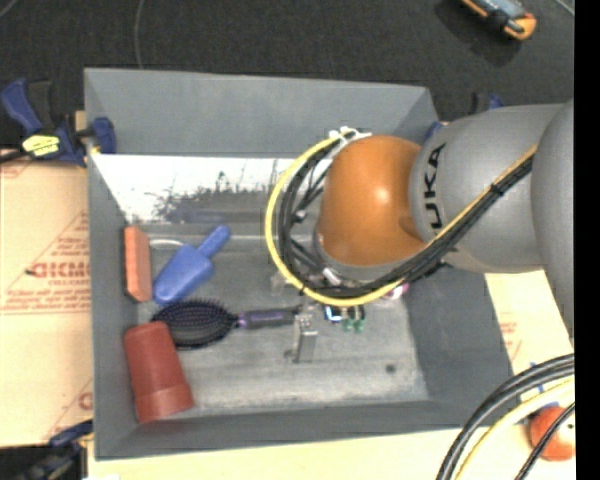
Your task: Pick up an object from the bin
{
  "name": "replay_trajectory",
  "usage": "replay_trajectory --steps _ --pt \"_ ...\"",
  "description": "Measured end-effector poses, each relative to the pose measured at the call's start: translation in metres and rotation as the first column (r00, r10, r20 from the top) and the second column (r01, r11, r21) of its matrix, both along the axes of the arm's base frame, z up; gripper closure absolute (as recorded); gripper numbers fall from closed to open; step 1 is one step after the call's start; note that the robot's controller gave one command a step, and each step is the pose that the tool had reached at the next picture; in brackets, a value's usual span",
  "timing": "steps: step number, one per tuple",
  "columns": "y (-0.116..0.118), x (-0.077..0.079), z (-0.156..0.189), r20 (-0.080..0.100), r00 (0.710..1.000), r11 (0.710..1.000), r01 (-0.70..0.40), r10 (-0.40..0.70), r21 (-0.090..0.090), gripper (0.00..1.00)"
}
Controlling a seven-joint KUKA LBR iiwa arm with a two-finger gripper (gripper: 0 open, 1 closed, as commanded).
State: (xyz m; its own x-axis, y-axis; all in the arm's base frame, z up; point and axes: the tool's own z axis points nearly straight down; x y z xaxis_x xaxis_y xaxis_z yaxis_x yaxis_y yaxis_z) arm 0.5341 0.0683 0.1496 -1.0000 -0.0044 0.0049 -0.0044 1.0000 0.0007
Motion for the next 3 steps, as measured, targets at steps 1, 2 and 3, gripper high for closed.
replay_trajectory --steps 1,2,3 --pt "0.000 0.002 0.005 0.008 1.000 1.000 0.004 -0.004 0.001 0.00" --pt "0.033 0.050 -0.079 0.010 0.999 0.999 -0.048 0.048 0.001 0.00" --pt "0.039 0.057 -0.020 0.022 1.000 1.000 0.007 -0.007 0.003 0.00"
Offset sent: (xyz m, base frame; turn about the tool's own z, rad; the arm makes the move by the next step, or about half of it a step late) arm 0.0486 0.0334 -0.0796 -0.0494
